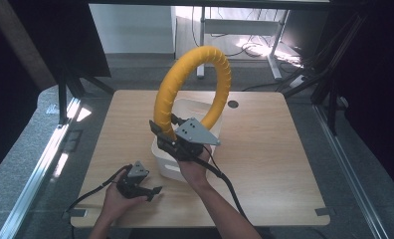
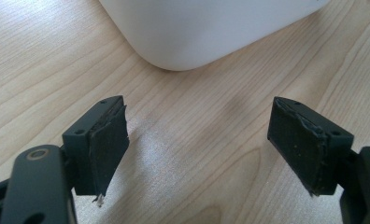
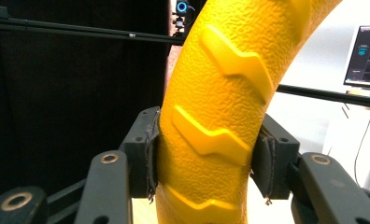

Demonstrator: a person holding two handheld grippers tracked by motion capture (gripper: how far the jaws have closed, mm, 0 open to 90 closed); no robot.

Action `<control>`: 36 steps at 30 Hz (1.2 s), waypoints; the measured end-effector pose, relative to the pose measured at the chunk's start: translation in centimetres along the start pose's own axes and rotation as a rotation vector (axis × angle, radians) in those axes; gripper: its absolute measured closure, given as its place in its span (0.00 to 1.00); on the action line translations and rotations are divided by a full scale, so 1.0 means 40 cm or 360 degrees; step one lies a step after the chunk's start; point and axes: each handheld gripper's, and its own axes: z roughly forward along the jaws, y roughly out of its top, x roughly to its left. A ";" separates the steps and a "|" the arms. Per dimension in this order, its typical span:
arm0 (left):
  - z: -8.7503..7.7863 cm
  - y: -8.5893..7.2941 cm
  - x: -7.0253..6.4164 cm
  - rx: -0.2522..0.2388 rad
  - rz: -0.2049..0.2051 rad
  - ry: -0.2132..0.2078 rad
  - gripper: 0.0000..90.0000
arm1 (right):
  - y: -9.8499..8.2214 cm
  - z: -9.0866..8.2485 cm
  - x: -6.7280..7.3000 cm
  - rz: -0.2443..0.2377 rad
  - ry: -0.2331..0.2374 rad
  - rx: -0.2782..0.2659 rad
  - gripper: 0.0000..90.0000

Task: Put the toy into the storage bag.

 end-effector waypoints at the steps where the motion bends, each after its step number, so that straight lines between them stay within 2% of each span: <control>1: 0.000 0.000 0.000 0.0000 0.0000 -0.0001 0.23 | -0.006 0.003 0.002 0.0011 0.0000 -0.0002 0.55; 15: 0.000 0.000 -0.001 -0.0009 -0.0007 -0.0005 0.23 | -0.055 0.022 0.011 0.0082 -0.0022 0.0029 0.55; 26: 0.000 0.000 -0.001 -0.0008 -0.0007 -0.0005 0.23 | -0.073 0.028 0.012 0.0106 -0.0044 0.0041 0.55; 36: 0.000 0.000 -0.001 -0.0006 -0.0004 -0.0003 0.23 | -0.094 0.040 0.009 0.0193 -0.0037 0.0109 0.54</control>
